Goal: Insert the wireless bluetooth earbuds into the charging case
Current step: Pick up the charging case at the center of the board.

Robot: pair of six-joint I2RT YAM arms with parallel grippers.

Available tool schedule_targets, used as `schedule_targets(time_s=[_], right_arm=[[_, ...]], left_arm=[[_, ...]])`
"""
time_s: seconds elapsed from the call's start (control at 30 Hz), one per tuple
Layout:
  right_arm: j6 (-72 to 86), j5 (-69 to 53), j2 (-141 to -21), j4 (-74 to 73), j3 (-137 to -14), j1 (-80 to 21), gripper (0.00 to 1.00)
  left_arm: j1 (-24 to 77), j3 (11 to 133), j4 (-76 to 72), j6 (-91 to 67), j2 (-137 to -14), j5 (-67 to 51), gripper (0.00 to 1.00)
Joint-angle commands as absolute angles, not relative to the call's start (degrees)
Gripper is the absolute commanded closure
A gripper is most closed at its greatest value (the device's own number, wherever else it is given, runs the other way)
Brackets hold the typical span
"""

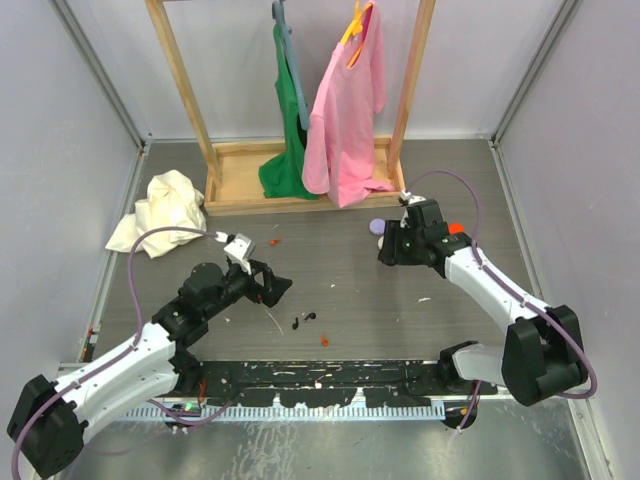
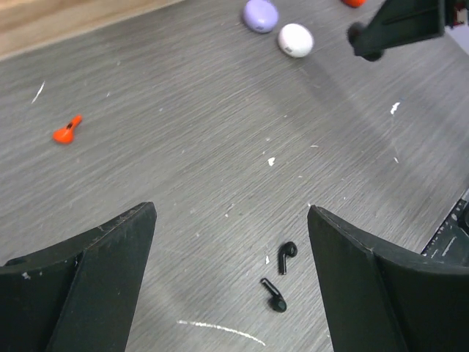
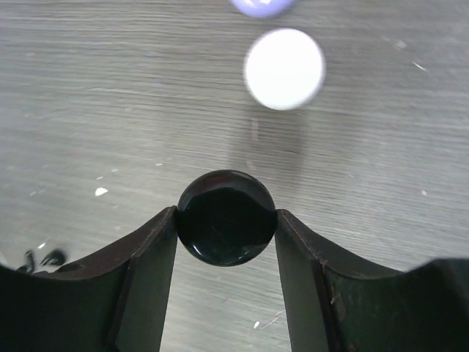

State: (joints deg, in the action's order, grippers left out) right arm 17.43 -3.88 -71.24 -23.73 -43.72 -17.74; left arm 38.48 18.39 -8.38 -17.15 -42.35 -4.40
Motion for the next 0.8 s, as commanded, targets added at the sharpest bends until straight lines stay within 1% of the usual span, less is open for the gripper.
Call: schedule_targets(time_s=[0.0, 0.13, 0.27, 0.53, 0.77], right_arm=[[13.2, -11.5, -69.4, -27.1, -50.8, -20.8, 0.58], [11.0, -14.9, -70.1, -29.9, -55.0, -24.2, 0.58], [8.6, -17.6, -71.0, -32.7, -59.3, -27.6, 0.58], [2.1, -22.4, -72.9, -36.4, -66.1, -34.1, 0.57], [-2.2, -24.8, -75.3, -39.4, -70.1, -38.9, 0.57]], left_arm=[[38.2, 15.6, -24.8, -10.8, -41.6, -11.1, 0.14], [38.3, 13.2, -33.7, -6.2, -43.2, -13.7, 0.16], [38.6, 14.2, -36.9, -0.1, -46.1, -17.8, 0.16], [41.0, 18.3, -38.4, 15.3, -51.0, -26.9, 0.22], [42.4, 21.1, -38.7, 24.3, -54.2, -30.8, 0.23]])
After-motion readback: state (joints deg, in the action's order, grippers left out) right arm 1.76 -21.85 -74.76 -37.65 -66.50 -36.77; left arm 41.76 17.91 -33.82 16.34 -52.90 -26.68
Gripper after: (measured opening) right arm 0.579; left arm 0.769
